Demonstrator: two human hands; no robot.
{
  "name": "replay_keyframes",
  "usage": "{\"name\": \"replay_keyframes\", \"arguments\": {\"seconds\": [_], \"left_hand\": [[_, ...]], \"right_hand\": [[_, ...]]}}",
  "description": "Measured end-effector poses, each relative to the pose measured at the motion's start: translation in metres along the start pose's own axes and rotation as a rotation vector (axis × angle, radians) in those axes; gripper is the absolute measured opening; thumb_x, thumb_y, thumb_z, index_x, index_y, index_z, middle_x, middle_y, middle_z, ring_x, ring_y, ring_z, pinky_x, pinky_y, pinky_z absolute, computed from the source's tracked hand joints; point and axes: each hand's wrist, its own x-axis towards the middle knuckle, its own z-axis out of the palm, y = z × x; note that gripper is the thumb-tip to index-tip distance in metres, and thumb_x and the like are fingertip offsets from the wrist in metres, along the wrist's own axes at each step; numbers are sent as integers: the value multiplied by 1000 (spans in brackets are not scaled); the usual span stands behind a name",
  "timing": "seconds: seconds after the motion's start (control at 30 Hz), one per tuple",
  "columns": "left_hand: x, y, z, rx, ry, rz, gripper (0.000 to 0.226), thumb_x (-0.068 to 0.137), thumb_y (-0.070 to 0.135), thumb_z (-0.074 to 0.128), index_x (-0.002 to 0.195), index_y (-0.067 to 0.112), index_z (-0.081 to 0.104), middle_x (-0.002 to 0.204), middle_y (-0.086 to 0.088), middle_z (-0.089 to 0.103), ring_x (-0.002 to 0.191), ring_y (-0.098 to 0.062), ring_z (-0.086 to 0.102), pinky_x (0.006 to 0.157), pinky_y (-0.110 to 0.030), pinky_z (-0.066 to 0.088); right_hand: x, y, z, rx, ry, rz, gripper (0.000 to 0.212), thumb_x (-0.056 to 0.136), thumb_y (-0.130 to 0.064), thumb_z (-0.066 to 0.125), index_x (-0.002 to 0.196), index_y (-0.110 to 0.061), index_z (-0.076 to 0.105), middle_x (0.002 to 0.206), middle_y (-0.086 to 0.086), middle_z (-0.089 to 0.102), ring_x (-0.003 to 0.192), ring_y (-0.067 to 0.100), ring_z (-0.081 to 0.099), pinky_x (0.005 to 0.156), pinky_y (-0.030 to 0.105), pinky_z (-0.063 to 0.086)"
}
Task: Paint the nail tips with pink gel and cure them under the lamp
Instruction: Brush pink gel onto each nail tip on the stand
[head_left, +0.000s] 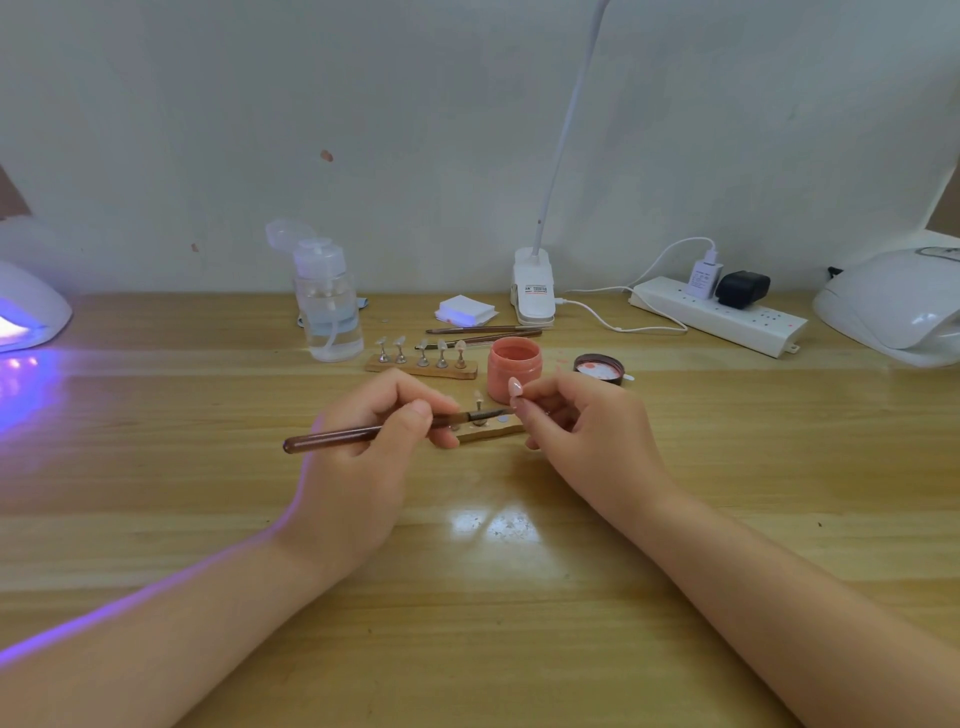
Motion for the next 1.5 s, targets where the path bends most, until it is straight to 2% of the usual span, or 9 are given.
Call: {"name": "replay_keyframes", "arguments": {"seconds": [0.17, 0.33, 0.57, 0.73, 0.97, 1.1, 1.27, 1.4, 1.5], "left_hand": [[2, 0, 0, -17, 20, -24, 23, 89, 16, 46, 86, 12, 69, 77, -2, 73, 73, -2, 65, 69, -7, 43], [3, -4, 1, 1, 39, -46, 20, 92, 22, 49, 93, 19, 69, 83, 7, 73, 79, 0, 65, 70, -9, 47], [1, -2, 1, -12, 9, -27, 19, 90, 18, 50, 93, 20, 69, 85, 4, 74, 80, 0, 66, 72, -10, 47], [0, -1, 0, -19, -8, 5, 23, 84, 9, 46, 80, 10, 69, 72, -5, 71, 72, -7, 66, 71, -11, 46], [1, -1, 2, 1, -21, -27, 20, 94, 9, 52, 91, 18, 70, 84, 3, 74, 80, -1, 67, 73, -10, 47], [0, 1, 0, -2, 4, 2, 22, 86, 11, 47, 83, 13, 69, 77, -2, 72, 74, -3, 66, 71, -8, 44], [0, 0, 2, 12, -20, -27, 19, 96, 10, 53, 93, 18, 70, 85, 3, 74, 81, -1, 67, 73, -10, 47], [0, 1, -1, 30, -38, -7, 18, 84, 24, 53, 83, 18, 70, 76, 2, 73, 76, -3, 66, 71, -9, 45], [4, 3, -2, 25, 15, -15, 18, 87, 19, 51, 80, 19, 68, 70, 3, 72, 70, -3, 64, 67, -9, 45]], "right_hand": [[0, 0, -1, 3, -16, 1, 6, 87, -14, 69, 90, -13, 73, 70, -6, 68, 64, 18, 66, 70, 39, 55], [0, 0, 0, 13, -22, 8, 7, 88, -16, 69, 92, -13, 74, 72, -5, 69, 65, 17, 66, 71, 38, 55], [0, 0, -1, -5, -14, -4, 5, 87, -17, 70, 89, -15, 74, 66, -10, 65, 64, 16, 65, 69, 37, 54], [0, 1, 0, -18, -2, -8, 5, 88, -18, 70, 85, -15, 73, 64, -12, 64, 62, 15, 65, 67, 35, 54], [0, 0, -1, -23, -13, 3, 4, 87, -17, 70, 88, -16, 74, 64, -12, 64, 62, 14, 64, 67, 33, 54], [0, 0, -1, -36, -9, -6, 4, 87, -19, 70, 86, -16, 73, 65, -12, 64, 62, 13, 64, 64, 28, 52], [-1, 0, -2, -57, -15, -12, 4, 86, -17, 71, 87, -17, 74, 61, -18, 60, 60, 8, 60, 59, 12, 42], [0, -2, -1, -77, -9, -24, 3, 86, -16, 71, 85, -17, 73, 59, -19, 58, 61, 9, 60, 58, 11, 41], [0, -1, -1, -77, -9, -23, 3, 86, -15, 71, 85, -16, 74, 60, -18, 59, 61, 9, 60, 59, 11, 41]]}}
